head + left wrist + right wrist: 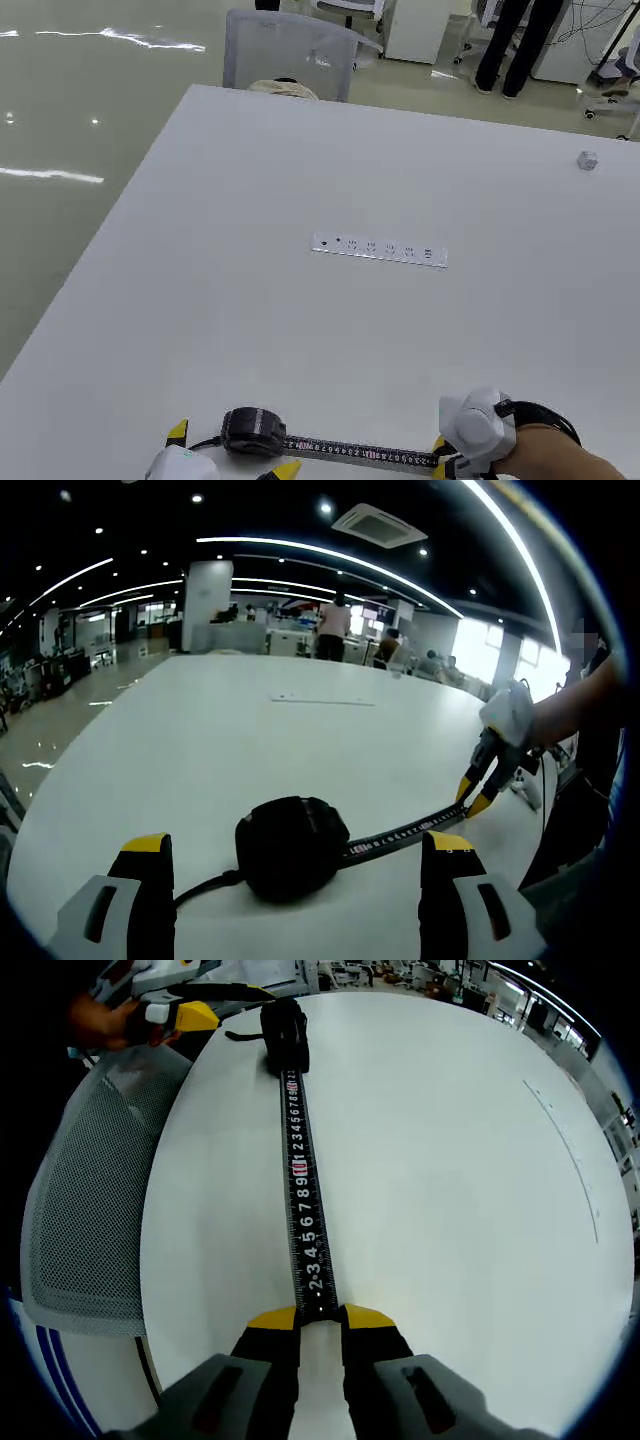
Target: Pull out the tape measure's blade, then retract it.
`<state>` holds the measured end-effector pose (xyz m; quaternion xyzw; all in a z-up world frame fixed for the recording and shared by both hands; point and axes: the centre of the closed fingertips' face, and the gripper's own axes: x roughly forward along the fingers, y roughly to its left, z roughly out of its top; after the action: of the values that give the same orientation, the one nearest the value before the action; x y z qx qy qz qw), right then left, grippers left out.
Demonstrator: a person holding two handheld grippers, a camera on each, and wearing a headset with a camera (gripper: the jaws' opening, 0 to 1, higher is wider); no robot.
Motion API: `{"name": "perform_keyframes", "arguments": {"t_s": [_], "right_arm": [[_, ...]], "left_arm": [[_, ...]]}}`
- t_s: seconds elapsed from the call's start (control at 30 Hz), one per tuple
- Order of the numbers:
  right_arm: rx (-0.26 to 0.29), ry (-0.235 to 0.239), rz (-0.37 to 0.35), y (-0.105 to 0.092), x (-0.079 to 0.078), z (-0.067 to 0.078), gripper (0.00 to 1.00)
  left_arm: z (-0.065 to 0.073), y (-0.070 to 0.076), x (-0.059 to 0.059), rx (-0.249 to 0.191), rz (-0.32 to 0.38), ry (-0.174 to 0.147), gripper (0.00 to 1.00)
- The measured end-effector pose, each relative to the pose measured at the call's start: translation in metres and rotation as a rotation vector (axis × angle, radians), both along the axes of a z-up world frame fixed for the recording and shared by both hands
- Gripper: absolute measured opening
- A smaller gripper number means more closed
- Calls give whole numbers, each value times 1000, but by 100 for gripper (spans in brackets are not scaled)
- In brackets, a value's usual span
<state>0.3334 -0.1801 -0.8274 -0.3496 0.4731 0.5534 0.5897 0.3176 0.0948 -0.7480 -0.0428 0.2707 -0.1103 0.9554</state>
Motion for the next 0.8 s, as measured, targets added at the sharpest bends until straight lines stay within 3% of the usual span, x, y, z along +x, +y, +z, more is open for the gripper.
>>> {"name": "perform_keyframes", "arguments": {"t_s": [0.13, 0.27, 0.63, 0.8], "right_arm": [[-12, 31, -26, 0, 2, -1, 15], [-21, 24, 58, 0, -1, -1, 15], [-85, 46, 39, 0, 0, -2, 15], [-113, 52, 32, 0, 1, -3, 15]], "left_arm": [[-2, -1, 0, 0, 1, 4, 100], [-4, -2, 0, 3, -1, 1, 100], [-11, -4, 6, -8, 16, 19, 100], [-13, -4, 14, -23, 50, 8, 97]]}}
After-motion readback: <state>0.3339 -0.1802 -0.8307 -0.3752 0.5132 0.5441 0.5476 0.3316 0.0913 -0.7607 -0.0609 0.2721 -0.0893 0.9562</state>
